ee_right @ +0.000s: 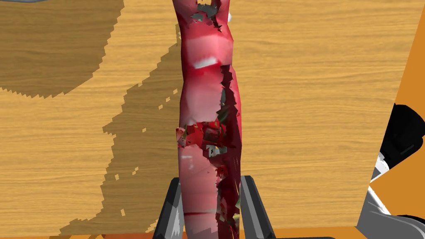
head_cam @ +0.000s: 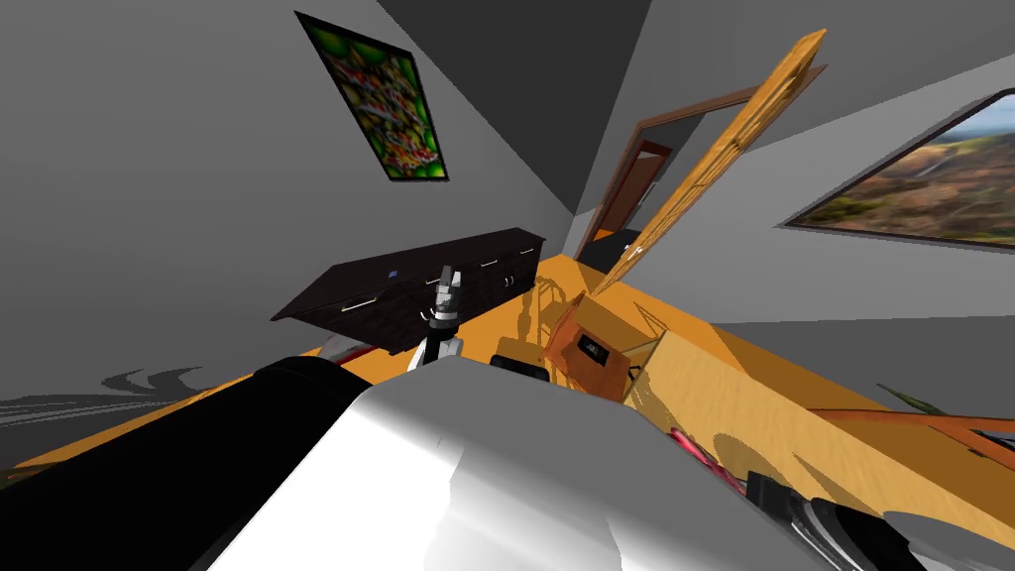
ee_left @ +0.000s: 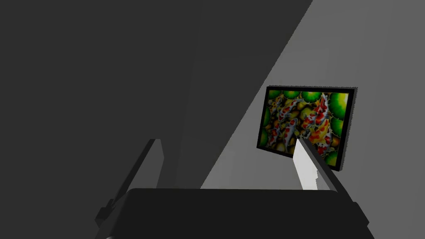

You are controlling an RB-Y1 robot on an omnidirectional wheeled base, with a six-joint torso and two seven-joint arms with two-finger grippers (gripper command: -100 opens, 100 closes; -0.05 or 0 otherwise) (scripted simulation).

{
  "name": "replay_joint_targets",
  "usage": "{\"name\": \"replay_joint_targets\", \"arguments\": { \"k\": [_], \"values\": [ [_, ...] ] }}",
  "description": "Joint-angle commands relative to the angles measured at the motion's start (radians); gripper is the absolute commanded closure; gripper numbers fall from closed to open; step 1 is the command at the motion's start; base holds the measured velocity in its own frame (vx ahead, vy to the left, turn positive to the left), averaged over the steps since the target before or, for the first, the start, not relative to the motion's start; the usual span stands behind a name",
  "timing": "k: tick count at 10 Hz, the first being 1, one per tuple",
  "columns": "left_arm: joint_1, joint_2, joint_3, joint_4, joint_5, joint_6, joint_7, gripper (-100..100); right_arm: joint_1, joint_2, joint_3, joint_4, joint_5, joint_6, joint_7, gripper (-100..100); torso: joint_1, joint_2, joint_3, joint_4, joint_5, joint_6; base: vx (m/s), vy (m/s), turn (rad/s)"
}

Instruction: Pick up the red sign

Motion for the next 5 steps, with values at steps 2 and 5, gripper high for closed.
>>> {"name": "replay_joint_targets", "arguments": {
  "k": [2, 5],
  "values": [
    [0.000, 0.000, 0.000, 0.000, 0.000, 0.000, 0.000, 0, -0.086, 0.054, -0.006, 0.055, 0.079, -0.056, -0.015, 100, -0.003, 0.000, 0.000, -0.001, -0.006, 0.002, 0.038, 0.003, -0.298],
    [0.000, 0.000, 0.000, 0.000, 0.000, 0.000, 0.000, 0, -0.166, 0.095, -0.009, 0.093, 0.165, -0.098, -0.034, 100, -0.007, 0.002, 0.000, -0.002, -0.011, 0.004, 0.020, 0.003, -0.215]
  ]
}}
